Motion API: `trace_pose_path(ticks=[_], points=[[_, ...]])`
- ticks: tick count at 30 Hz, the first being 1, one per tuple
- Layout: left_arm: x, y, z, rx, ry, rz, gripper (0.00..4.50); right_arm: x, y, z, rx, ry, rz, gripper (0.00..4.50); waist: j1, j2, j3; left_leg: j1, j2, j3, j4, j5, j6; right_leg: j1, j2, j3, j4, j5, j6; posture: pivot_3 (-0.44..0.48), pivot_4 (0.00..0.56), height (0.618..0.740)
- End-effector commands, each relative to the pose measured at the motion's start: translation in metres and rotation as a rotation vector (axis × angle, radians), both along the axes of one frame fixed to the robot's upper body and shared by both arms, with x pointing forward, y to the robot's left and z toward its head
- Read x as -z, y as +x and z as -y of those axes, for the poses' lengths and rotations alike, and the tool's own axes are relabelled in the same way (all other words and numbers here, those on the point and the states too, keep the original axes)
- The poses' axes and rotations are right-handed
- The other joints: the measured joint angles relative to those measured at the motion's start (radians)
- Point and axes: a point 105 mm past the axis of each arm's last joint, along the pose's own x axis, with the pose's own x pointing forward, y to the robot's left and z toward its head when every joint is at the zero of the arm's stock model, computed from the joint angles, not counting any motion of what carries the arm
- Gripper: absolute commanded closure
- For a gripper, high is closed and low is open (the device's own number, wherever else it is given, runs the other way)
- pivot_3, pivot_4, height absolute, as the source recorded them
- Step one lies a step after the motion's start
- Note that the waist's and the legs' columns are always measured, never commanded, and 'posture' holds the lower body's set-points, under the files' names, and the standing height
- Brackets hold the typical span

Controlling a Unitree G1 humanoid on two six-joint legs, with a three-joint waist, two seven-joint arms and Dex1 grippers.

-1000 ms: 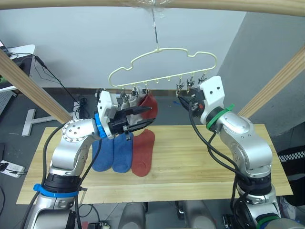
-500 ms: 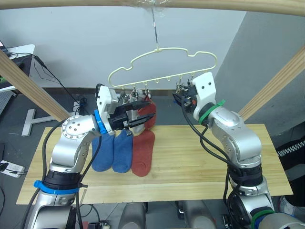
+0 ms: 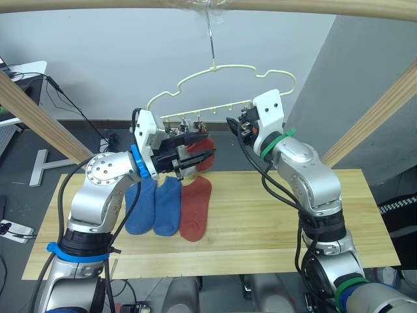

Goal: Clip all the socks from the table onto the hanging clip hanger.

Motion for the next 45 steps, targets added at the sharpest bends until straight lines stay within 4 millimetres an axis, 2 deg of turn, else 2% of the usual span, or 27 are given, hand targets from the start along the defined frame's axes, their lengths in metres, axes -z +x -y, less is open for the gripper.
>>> trace_pose_path(ticks=[1, 10, 13, 16, 19, 22, 25, 27, 30, 34, 38, 45], points=[[-0.011, -0.006, 0.006, 0.021, -0.004, 0.049, 2.56, -0.019, -0.003, 0.000, -0.006, 0.044, 0.064, 2.12, 0.000, 0.000, 0.000, 0.000, 0.000, 0.000, 0.000, 0.000, 0.000, -0.001, 0.000, 0.000, 0.001, 0.000, 0.000, -0.010, 0.240, 0.720], [-0.007, -0.005, 0.007, 0.009, -0.009, 0.038, 2.56, -0.021, -0.002, 0.003, 0.006, 0.139, 0.013, 2.12, 0.000, 0.000, 0.000, -0.001, 0.000, 0.002, 0.000, 0.000, 0.000, -0.003, 0.000, 0.001, 0.004, 0.000, 0.000, -0.020, 0.238, 0.720], [-0.004, -0.006, 0.008, 0.005, -0.001, 0.037, 2.56, -0.022, -0.001, 0.003, 0.006, 0.156, 0.002, 2.64, 0.000, 0.000, 0.000, -0.001, 0.000, 0.002, 0.000, 0.000, 0.000, -0.003, 0.000, 0.001, 0.004, 0.000, 0.000, -0.020, 0.237, 0.720], [0.000, -0.005, 0.008, -0.019, 0.005, 0.041, 2.56, -0.022, -0.001, 0.003, 0.000, 0.163, -0.001, 3.67, 0.000, 0.000, 0.000, -0.001, 0.000, 0.002, 0.000, 0.000, 0.000, -0.003, 0.000, 0.001, 0.004, 0.000, 0.000, -0.020, 0.236, 0.720], [0.005, -0.005, 0.007, -0.049, 0.012, 0.038, 2.56, -0.023, -0.002, 0.001, -0.010, 0.165, 0.001, 4.38, 0.000, 0.000, 0.000, -0.001, 0.000, 0.002, 0.000, 0.000, 0.000, -0.003, 0.000, 0.001, 0.004, 0.000, 0.000, -0.020, 0.236, 0.720], [0.014, -0.008, 0.008, -0.065, 0.028, 0.017, 2.56, -0.024, -0.002, 0.000, -0.018, 0.163, 0.003, 4.49, 0.000, 0.000, 0.000, -0.001, 0.000, 0.002, 0.000, 0.000, 0.000, -0.003, 0.000, 0.002, 0.004, 0.000, 0.000, -0.020, 0.236, 0.720], [0.037, -0.008, 0.002, -0.120, 0.105, -0.049, 2.56, -0.025, -0.003, -0.001, -0.029, 0.158, 0.010, 4.49, -0.001, 0.000, 0.000, -0.001, 0.000, 0.002, 0.000, 0.000, 0.000, -0.003, 0.000, 0.002, 0.004, 0.000, 0.000, -0.018, 0.238, 0.720], [0.051, -0.006, -0.003, -0.166, 0.151, -0.096, 2.20, -0.026, -0.003, -0.001, -0.033, 0.155, 0.013, 4.50, -0.001, 0.000, 0.000, -0.001, 0.000, 0.002, 0.000, 0.000, 0.000, -0.003, 0.000, 0.002, 0.004, 0.000, 0.000, -0.013, 0.243, 0.720], [0.070, -0.006, -0.007, -0.225, 0.181, -0.134, 1.44, -0.027, -0.002, -0.002, -0.041, 0.152, 0.021, 4.50, -0.001, 0.000, 0.000, -0.001, 0.000, 0.002, 0.000, 0.000, 0.000, -0.004, 0.000, 0.002, 0.004, 0.000, 0.000, -0.008, 0.244, 0.720], [0.110, -0.003, -0.013, -0.345, 0.241, -0.197, 0.28, -0.030, -0.003, -0.005, -0.063, 0.143, 0.032, 4.50, 0.000, 0.000, 0.000, -0.001, 0.000, 0.003, 0.000, 0.000, 0.000, -0.003, 0.000, 0.002, 0.004, 0.000, 0.000, -0.005, 0.248, 0.720], [0.151, -0.001, -0.011, -0.422, 0.282, -0.268, 0.28, -0.030, -0.002, -0.006, -0.070, 0.142, 0.030, 4.50, 0.001, 0.000, 0.000, -0.001, 0.000, 0.002, 0.000, 0.000, 0.000, -0.004, 0.000, 0.002, 0.004, 0.000, 0.000, -0.010, 0.251, 0.720], [0.179, 0.016, -0.025, -0.581, 0.305, -0.316, 0.28, -0.028, -0.005, -0.007, -0.073, 0.141, 0.023, 4.50, -0.001, 0.000, 0.000, -0.001, 0.000, 0.002, 0.000, 0.000, 0.001, -0.004, 0.000, 0.001, 0.005, 0.000, 0.000, -0.031, 0.259, 0.720]])
